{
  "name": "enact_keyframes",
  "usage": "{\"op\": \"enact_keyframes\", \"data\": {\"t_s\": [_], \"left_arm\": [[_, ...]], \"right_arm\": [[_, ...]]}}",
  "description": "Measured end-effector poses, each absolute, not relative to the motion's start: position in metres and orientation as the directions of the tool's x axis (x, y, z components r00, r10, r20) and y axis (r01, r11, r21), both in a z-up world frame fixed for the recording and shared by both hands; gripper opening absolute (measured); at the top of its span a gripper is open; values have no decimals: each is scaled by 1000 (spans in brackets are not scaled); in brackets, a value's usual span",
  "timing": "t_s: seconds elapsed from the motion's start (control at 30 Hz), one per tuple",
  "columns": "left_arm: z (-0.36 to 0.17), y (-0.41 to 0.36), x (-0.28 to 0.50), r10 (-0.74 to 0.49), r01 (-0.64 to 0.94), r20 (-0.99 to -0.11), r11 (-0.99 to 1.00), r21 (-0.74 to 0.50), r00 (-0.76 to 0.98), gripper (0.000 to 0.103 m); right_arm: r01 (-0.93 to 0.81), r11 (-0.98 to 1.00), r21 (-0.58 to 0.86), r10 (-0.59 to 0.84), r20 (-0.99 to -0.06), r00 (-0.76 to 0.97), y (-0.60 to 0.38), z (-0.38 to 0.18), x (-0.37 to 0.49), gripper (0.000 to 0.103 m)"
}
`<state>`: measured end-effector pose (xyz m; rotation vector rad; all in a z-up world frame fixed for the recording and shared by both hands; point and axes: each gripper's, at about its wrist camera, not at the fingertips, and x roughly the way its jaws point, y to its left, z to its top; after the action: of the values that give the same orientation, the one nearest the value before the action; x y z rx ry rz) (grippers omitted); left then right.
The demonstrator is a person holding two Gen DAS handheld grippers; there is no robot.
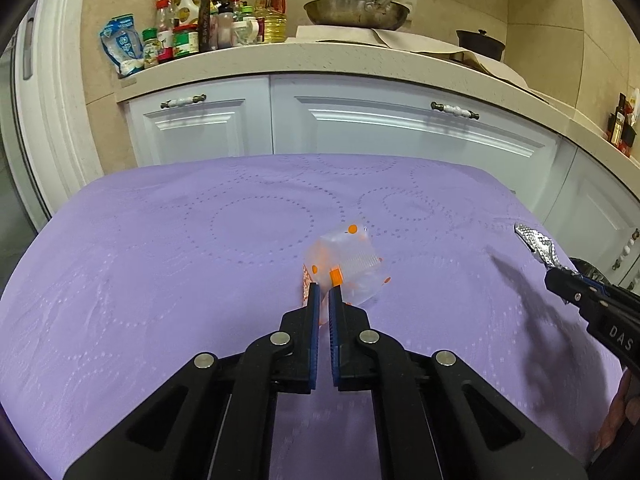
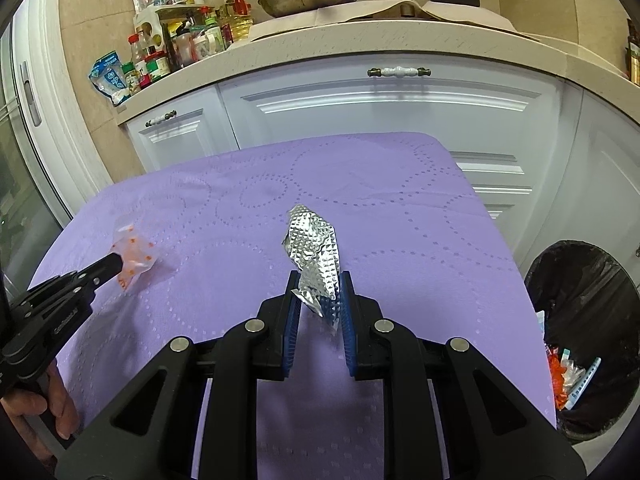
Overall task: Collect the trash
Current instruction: 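Grasp the silver foil wrapper with the right tool while the left tool grasps the clear bag, then carry the foil wrapper and clear bag over the black bin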
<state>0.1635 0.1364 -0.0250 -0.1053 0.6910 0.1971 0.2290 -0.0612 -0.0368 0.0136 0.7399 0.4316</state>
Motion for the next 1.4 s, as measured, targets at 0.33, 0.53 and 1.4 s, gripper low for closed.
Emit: {"op": "enact_keyframes", "data": {"t_s": [0.33,0.53,1.4], "left_arm": [[-19,127,134,165,-225,-619,974,-20,768,5],[-14,119,115,165,-225,-602,974,-26,782,5],[3,31,81,64,-80,-532,997,-8,844,5]], "right_arm": [[-366,918,152,377,-624,684,-75,-30,208,18],[-357,923,140,365,-605,708,-87,-25,188,18],[-232,964,132,266,-550,792,-176,-18,127,18]]}}
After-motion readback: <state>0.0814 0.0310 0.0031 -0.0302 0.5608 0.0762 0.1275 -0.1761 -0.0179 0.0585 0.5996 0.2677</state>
